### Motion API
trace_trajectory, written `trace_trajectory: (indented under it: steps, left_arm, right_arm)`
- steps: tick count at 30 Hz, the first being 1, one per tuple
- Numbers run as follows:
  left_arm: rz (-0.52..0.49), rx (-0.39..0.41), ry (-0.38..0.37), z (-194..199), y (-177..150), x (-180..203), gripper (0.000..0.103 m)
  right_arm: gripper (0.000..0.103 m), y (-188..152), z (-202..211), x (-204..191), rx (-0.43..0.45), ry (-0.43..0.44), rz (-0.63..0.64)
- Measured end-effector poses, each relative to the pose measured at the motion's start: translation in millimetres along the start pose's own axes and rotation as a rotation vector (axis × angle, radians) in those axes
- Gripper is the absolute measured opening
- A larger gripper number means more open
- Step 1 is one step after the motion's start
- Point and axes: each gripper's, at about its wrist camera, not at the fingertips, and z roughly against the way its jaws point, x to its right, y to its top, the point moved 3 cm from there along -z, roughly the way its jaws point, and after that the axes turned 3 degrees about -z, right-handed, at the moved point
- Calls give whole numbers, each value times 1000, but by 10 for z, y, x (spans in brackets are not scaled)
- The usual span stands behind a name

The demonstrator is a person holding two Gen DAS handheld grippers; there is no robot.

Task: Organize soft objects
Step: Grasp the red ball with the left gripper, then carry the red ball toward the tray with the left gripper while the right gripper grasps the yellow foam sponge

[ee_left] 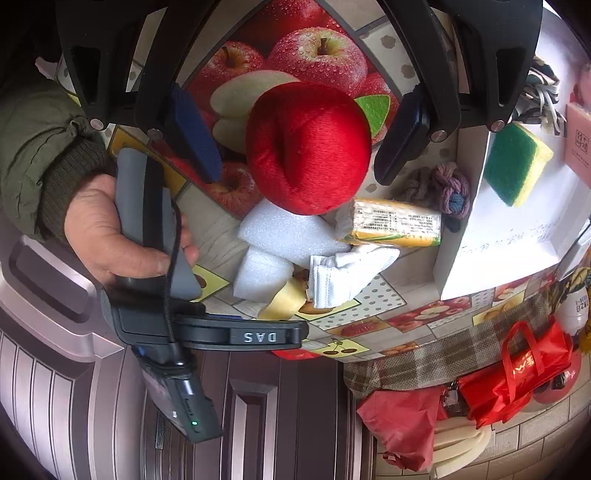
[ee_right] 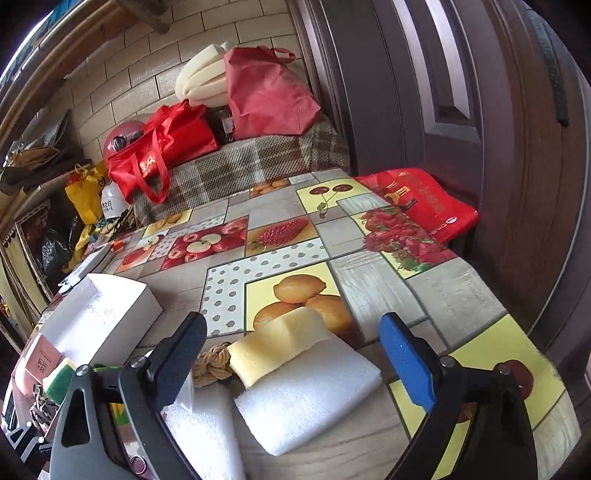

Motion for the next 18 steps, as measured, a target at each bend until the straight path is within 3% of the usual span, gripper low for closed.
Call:
trace_trajectory:
  steps: [3, 4, 5, 9, 18]
  left_arm:
    - [6, -62, 1, -123, -16, -15, 85]
    - [11, -75, -9, -150, -28, -21, 70]
    - [16, -82, -22, -167, -33, -27, 60]
    - [3, -39, -45, -92, -40, 8, 59]
    - [-34, 174, -41, 323, 3, 61, 59]
  right_arm:
    - [51, -37, -164, -65, -80, -5, 23]
    - [47, -51, -159, -58, -83, 5, 20]
    - [45, -50, -123, -41, -69, 22, 10]
    - [40, -41, 99, -15, 16, 58, -3]
    - [40, -176, 929, -30, 266, 124, -78]
